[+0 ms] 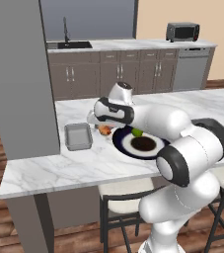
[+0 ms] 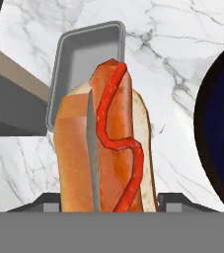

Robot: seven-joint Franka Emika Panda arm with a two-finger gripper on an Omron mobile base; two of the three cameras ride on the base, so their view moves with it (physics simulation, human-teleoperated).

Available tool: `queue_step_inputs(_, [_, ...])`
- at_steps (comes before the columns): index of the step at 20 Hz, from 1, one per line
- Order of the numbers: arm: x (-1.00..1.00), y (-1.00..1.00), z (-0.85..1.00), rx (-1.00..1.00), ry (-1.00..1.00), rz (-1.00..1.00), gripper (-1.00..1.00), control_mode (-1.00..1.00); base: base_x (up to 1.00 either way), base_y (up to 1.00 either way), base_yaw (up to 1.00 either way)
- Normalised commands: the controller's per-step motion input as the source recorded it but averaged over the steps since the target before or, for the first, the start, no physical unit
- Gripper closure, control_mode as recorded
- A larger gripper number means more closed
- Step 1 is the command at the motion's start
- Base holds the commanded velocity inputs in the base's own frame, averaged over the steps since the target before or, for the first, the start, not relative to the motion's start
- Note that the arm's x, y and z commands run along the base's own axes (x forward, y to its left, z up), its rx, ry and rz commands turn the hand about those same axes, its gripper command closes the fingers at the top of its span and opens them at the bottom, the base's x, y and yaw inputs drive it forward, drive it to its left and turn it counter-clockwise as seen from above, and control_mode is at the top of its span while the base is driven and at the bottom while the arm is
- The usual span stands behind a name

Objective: Place one cooked food and one vegetable from the large plate to each tupperware container.

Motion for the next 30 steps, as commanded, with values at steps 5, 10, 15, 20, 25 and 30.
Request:
queue_step_inputs(5, [0.34,0.11,0.00,0.01,0.04,-0.04,1.00,-1.00,0.00,0.00,0.00])
queue_step_inputs(10, [0.58,0.28,-0.01,-0.03,0.11,0.00,1.00,-1.00,0.00,0.00,0.00])
queue_step_inputs(15, [0.51,0.35,-0.01,-0.04,0.07,0.00,1.00,-1.00,0.00,0.00,0.00])
queue_step_inputs(20, [0.42,0.33,-0.15,-0.01,0.06,0.00,1.00,-1.00,0.00,0.00,0.00])
queue_step_inputs(25, [0.27,0.26,-0.28,0.00,0.07,0.00,1.00,-1.00,0.00,0.00,0.00])
queue_step_inputs(30, [0.34,0.13,-0.36,0.00,0.05,0.00,1.00,-1.00,0.00,0.00,0.00])
